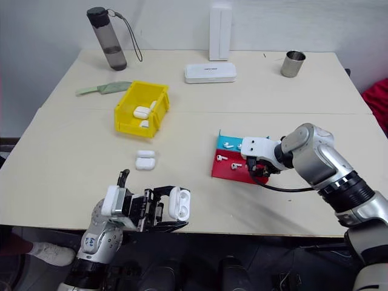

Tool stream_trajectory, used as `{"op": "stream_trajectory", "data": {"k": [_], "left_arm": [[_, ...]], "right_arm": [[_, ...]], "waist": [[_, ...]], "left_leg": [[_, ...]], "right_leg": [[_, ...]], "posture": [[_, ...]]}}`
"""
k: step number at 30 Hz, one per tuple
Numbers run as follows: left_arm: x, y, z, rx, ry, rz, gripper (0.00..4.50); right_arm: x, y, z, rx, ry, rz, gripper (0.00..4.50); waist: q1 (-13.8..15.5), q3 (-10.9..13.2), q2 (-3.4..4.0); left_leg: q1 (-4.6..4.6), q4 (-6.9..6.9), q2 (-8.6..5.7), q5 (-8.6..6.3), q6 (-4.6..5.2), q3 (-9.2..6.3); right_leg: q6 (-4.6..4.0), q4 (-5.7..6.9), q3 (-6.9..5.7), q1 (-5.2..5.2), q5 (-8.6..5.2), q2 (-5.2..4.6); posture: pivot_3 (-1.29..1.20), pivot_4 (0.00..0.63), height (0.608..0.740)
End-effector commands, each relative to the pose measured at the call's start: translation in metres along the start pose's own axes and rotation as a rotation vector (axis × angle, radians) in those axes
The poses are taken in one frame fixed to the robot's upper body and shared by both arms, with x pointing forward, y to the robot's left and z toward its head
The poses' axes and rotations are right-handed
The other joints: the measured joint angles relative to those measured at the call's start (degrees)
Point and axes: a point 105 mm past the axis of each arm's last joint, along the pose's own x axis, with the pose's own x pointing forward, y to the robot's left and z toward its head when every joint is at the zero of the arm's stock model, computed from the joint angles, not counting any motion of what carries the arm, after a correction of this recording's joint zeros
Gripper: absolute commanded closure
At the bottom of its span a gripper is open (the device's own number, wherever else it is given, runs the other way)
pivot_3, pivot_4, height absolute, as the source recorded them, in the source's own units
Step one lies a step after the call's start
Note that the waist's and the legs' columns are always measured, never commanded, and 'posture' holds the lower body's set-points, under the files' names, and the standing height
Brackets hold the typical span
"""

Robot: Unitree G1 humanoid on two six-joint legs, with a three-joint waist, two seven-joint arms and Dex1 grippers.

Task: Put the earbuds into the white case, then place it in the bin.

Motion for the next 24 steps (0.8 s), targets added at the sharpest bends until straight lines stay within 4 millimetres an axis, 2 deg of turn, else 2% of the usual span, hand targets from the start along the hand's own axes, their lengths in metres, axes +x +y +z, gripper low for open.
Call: {"op": "stream_trajectory", "data": {"k": [1, 11, 14, 17, 24], "left_arm": [[-0.0011, -0.0030, 0.0017, 0.014, 0.000, -0.007, 1.72], [-0.0025, -0.0048, -0.0004, 0.013, 0.009, -0.009, 1.72], [-0.0030, -0.0048, -0.0007, 0.012, 0.010, -0.010, 1.72], [-0.0040, -0.0047, -0.0009, 0.011, 0.012, -0.009, 1.72], [-0.0059, -0.0030, 0.0004, 0.008, 0.005, 0.002, 1.72]], "right_arm": [[0.0043, 0.0008, -0.0081, 0.020, 0.017, 0.004, 2.58], [0.0078, -0.0011, -0.0057, 0.036, -0.012, -0.001, 2.58], [0.0091, 0.0008, -0.0062, 0.048, -0.015, 0.013, 3.15], [0.0103, 0.0027, -0.0051, 0.054, -0.021, 0.024, 4.05], [0.0062, 0.0039, -0.0012, 0.061, -0.052, 0.024, 4.07]], "waist": [[0.01, 0.00, 0.00], [-0.10, 0.00, -0.01], [-0.09, -0.01, -0.01], [-0.09, -0.01, -0.02], [-0.10, -0.02, -0.03]], "left_leg": [[0.00, 0.00, 0.00, 0.00, 0.00, 0.00], [0.02, 0.00, 0.00, 0.01, -0.01, 0.00], [0.02, 0.00, 0.00, 0.01, -0.01, 0.00], [0.03, 0.00, 0.00, 0.01, -0.02, 0.00], [0.04, 0.00, 0.00, 0.01, -0.02, 0.00]], "right_leg": [[0.00, 0.00, 0.00, 0.00, 0.00, 0.00], [0.00, 0.01, 0.00, 0.01, 0.00, 0.00], [0.00, 0.02, 0.00, 0.01, 0.00, 0.00], [0.00, 0.02, 0.01, 0.01, 0.00, 0.00], [0.00, 0.03, 0.01, 0.01, 0.00, 0.00]], "posture": [[0.00, 0.150, 0.740], [0.00, 0.150, 0.740], [0.00, 0.150, 0.740], [0.00, 0.150, 0.740], [0.00, 0.150, 0.740]]}}
